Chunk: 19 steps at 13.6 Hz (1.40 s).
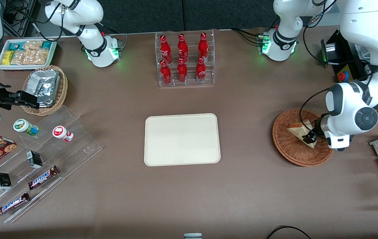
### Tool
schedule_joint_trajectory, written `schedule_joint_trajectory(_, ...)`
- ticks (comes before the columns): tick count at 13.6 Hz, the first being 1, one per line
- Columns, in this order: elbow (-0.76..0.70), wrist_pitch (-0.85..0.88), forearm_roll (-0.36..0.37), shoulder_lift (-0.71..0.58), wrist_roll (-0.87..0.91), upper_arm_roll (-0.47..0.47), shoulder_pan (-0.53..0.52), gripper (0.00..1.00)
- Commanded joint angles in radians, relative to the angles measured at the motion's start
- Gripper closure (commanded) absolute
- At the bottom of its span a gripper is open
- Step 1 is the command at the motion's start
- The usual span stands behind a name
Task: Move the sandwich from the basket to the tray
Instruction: 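Close the left gripper on the sandwich and lift it from the basket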
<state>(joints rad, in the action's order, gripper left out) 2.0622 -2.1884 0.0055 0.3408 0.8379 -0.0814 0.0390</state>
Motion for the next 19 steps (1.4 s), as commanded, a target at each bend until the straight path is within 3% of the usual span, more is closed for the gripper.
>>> schedule_joint_trajectory(1,0.026,-0.04,-0.012,0.007,-0.003,-0.003,0.007,0.0)
schedule_joint_trajectory(2,0.026,-0.043,-0.012,0.01,-0.003,-0.003,0.007,0.13)
schedule_joint_trajectory(3,0.024,-0.047,-0.01,0.015,-0.003,-0.001,0.009,0.62)
schedule_joint_trajectory(4,0.021,-0.045,-0.01,0.015,-0.003,-0.001,0.009,0.85)
schedule_joint_trajectory(6,0.016,-0.033,-0.009,0.003,-0.013,0.0,0.01,1.0)
schedule_joint_trajectory(13,-0.172,0.266,-0.001,-0.04,-0.019,0.046,0.01,1.0)
schedule_joint_trajectory(19,-0.427,0.577,0.054,-0.037,-0.014,0.291,0.01,1.0)
